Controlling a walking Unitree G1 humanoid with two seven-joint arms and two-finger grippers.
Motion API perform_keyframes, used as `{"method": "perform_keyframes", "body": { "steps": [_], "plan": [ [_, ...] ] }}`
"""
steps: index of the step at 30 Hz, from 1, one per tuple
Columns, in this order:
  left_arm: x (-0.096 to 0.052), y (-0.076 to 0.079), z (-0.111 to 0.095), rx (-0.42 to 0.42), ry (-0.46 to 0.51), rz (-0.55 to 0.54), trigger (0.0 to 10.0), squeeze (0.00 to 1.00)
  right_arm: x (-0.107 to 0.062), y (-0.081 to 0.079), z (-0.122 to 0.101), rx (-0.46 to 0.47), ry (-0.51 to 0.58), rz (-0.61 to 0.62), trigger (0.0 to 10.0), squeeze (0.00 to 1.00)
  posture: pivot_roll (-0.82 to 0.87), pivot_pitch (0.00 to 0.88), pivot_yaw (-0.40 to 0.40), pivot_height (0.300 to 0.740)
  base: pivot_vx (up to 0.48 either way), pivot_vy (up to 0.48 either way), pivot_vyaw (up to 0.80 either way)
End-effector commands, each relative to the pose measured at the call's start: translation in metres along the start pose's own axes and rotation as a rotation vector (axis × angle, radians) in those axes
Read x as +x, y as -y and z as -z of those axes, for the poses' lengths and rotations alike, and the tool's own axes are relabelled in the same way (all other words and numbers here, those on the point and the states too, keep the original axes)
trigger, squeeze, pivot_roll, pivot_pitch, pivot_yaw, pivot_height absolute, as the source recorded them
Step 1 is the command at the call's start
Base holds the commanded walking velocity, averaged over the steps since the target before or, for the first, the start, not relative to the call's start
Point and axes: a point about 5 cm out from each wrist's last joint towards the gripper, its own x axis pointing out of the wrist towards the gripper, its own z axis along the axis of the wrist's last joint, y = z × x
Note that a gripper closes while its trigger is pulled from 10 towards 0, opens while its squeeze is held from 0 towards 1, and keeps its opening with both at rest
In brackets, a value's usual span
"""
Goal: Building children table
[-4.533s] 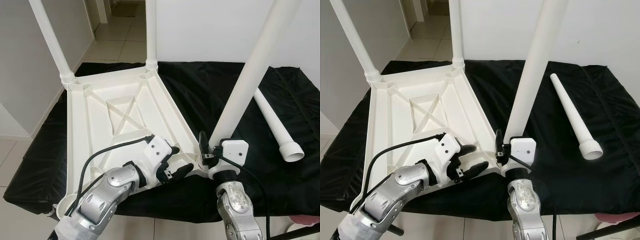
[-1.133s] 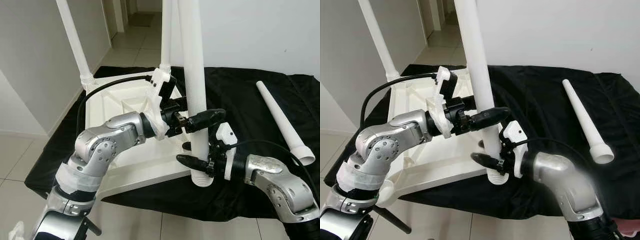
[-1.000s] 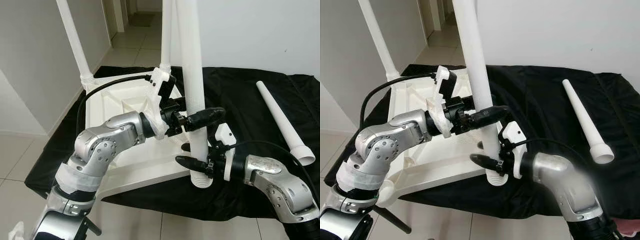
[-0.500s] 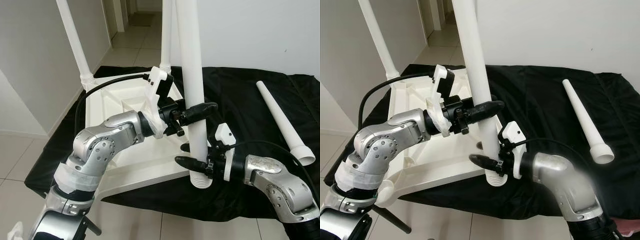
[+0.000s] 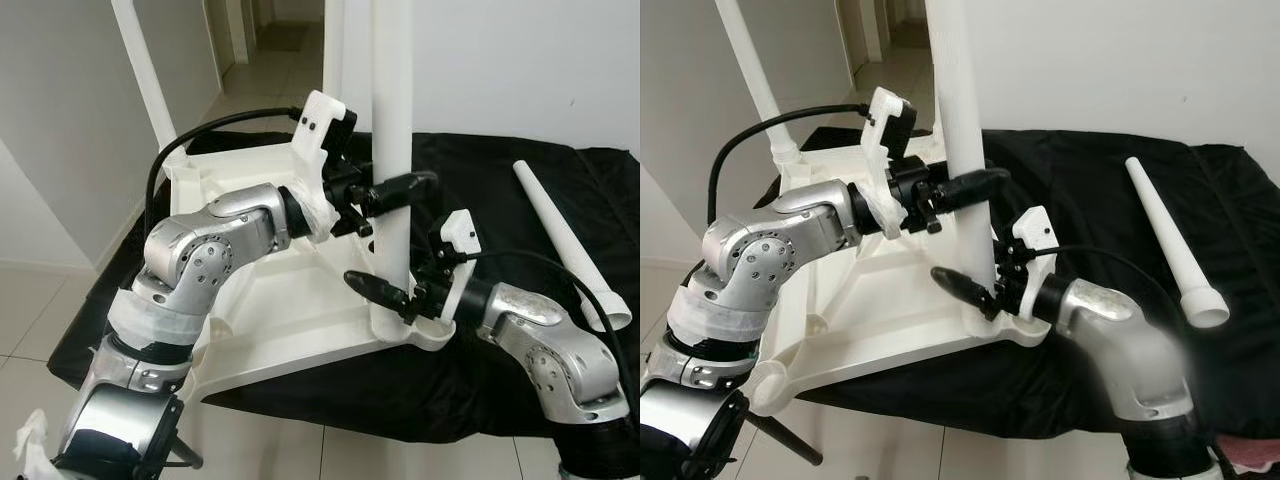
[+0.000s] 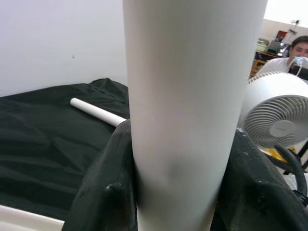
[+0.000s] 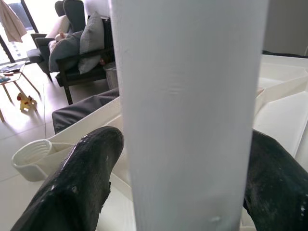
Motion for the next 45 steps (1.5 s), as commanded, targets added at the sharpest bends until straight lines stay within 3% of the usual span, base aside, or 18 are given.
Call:
{"method": "perform_keyframes", "body": {
  "steps": [1,3,4,8,16,20,36,38,40,41,42,44,45],
  "plan": [
    [0.001,-0.001,-0.006,0.046,0.012,-0.03,10.0,0.0,0.003,0.003,-0.004,-0.015,0.028,0.036,10.0,0.0,-0.1,0.044,0.08,0.74,0.0,0.0,0.0],
    [0.014,-0.011,-0.009,0.1,-0.005,-0.158,10.0,0.0,0.015,0.01,-0.002,-0.016,0.071,0.205,10.0,0.0,-0.09,0.052,0.075,0.74,0.0,0.0,0.0],
    [0.014,-0.011,-0.009,0.1,-0.005,-0.158,10.0,0.0,0.015,0.01,-0.002,-0.016,0.071,0.205,10.0,0.0,-0.09,0.052,0.075,0.74,0.0,0.0,0.0],
    [0.031,-0.016,-0.017,0.134,-0.003,-0.264,10.0,0.0,0.032,0.012,0.005,-0.027,0.099,0.417,10.0,0.0,-0.1,0.057,0.083,0.74,0.0,0.0,0.0],
    [0.04,-0.019,-0.022,0.094,0.022,-0.327,10.0,0.0,0.043,0.016,0.003,-0.029,0.113,0.571,10.0,0.0,-0.1,0.06,0.086,0.74,0.0,0.0,0.0],
    [0.05,-0.014,-0.024,0.102,0.04,-0.339,10.0,0.0,0.05,0.025,0.001,-0.051,0.121,0.756,10.0,0.0,-0.1,0.06,0.083,0.74,0.0,0.0,0.0],
    [0.059,-0.013,-0.024,0.101,0.056,-0.354,10.0,0.0,0.051,0.034,0.002,-0.091,0.101,0.831,10.0,0.0,-0.11,0.048,0.073,0.74,0.0,0.0,0.0],
    [0.06,-0.011,-0.023,0.105,0.056,-0.35,10.0,0.0,0.051,0.035,0.002,-0.092,0.101,0.838,8.3,0.0,-0.11,0.048,0.073,0.74,0.0,0.0,0.0],
    [0.061,-0.01,-0.023,0.108,0.056,-0.346,10.0,0.0,0.051,0.034,0.003,-0.092,0.097,0.836,8.5,0.0,-0.11,0.032,0.067,0.74,0.0,0.0,0.0],
    [0.062,-0.009,-0.023,0.11,0.055,-0.34,10.0,0.0,0.052,0.033,0.005,-0.09,0.092,0.832,4.4,0.0,-0.11,0.029,0.065,0.74,0.0,0.0,0.0],
    [0.062,-0.009,-0.023,0.11,0.055,-0.34,10.0,0.0,0.052,0.033,0.005,-0.09,0.092,0.832,4.4,0.0,-0.11,0.029,0.065,0.74,0.0,0.0,0.0],
    [0.063,-0.007,-0.022,0.113,0.055,-0.334,10.0,0.0,0.053,0.031,0.007,-0.091,0.083,0.824,0.9,0.0,-0.11,0.024,0.064,0.74,0.0,0.0,0.0],
    [0.063,-0.006,-0.021,0.114,0.055,-0.331,10.0,0.0,0.053,0.03,0.008,-0.089,0.08,0.817,0.2,0.0,-0.11,0.017,0.061,0.74,0.0,0.0,0.0]
  ]
}}
